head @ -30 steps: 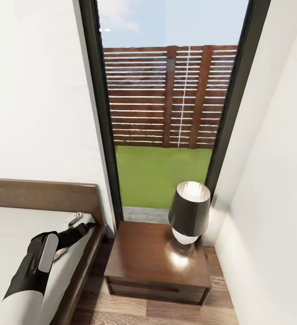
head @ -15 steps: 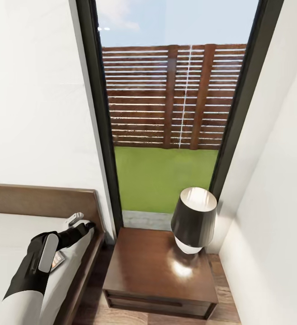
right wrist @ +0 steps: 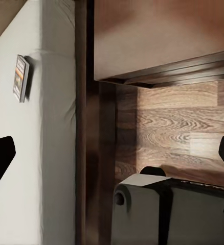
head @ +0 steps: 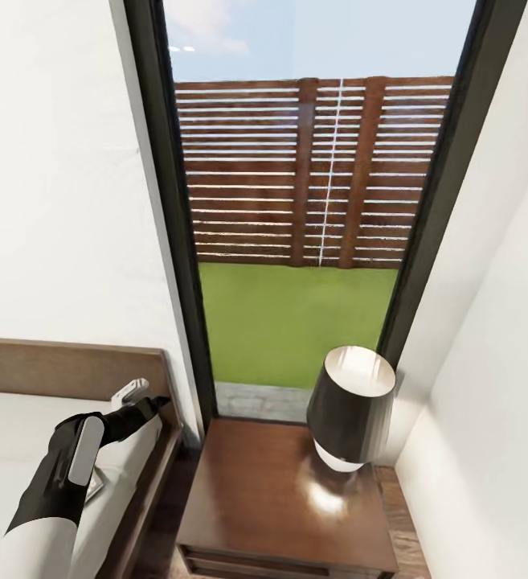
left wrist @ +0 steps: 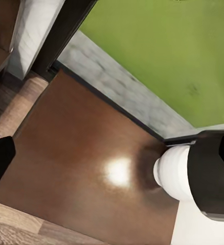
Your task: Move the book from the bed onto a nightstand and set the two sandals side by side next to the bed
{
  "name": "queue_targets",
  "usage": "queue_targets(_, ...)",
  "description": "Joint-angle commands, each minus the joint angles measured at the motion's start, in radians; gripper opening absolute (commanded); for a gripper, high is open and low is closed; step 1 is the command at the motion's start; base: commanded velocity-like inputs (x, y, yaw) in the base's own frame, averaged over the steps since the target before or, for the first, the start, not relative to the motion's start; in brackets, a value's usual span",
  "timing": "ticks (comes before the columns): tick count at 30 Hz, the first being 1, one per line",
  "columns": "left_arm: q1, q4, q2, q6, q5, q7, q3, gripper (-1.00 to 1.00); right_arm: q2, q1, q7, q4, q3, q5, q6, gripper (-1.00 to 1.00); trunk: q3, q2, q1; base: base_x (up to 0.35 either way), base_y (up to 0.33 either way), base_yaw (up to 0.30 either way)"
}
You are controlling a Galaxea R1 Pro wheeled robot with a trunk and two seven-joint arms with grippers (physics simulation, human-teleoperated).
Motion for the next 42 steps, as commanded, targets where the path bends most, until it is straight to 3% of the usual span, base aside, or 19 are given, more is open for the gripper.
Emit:
queue_targets(1, -0.001, -0.001, 0.000, 0.005, -0.003, -0.005, 0.002, 1.00, 0.000, -0.001, 0.003, -0.001, 0.008, -0.011, 0.006, 1.00, -0.002, -0.002, 0.001, 0.047, 0.000, 0.000)
queue_targets(9, 0.000, -0.001, -0.001, 0.005, -0.003, -0.005, 0.002, 1.00, 0.000, 0.000, 0.003, 0.000, 0.008, -0.011, 0.007, 1.00, -0.002, -0.002, 0.001, 0.028, 0.000, 0.000)
queue_targets(23, 0.000, -0.001, -0.001, 0.005, -0.002, -0.005, 0.002, 1.00, 0.000, 0.000, 0.003, -0.001, 0.008, -0.011, 0.006, 1.00, -0.002, -0.002, 0.001, 0.286, 0.000, 0.000)
queue_targets(35, 0.000, -0.001, 0.000, 0.005, -0.001, -0.005, 0.006, 1.00, 0.000, -0.001, 0.002, 0.000, 0.010, -0.011, 0.006, 1.00, -0.002, -0.002, 0.001, 0.012, 0.000, 0.000)
queue_targets(39, 0.000, 0.000, 0.006, 0.002, -0.003, -0.003, 0.019, 1.00, 0.000, -0.001, 0.003, 0.000, 0.009, -0.011, 0.006, 1.00, -0.002, -0.002, 0.001, 0.000, 0.000, 0.000)
queue_targets(42, 0.001, 0.001, 0.009, 0.000, -0.006, -0.002, 0.060, 1.00, 0.000, -0.001, 0.003, -0.001, 0.009, -0.011, 0.007, 1.00, -0.002, -0.002, 0.001, 0.000, 0.000, 0.000)
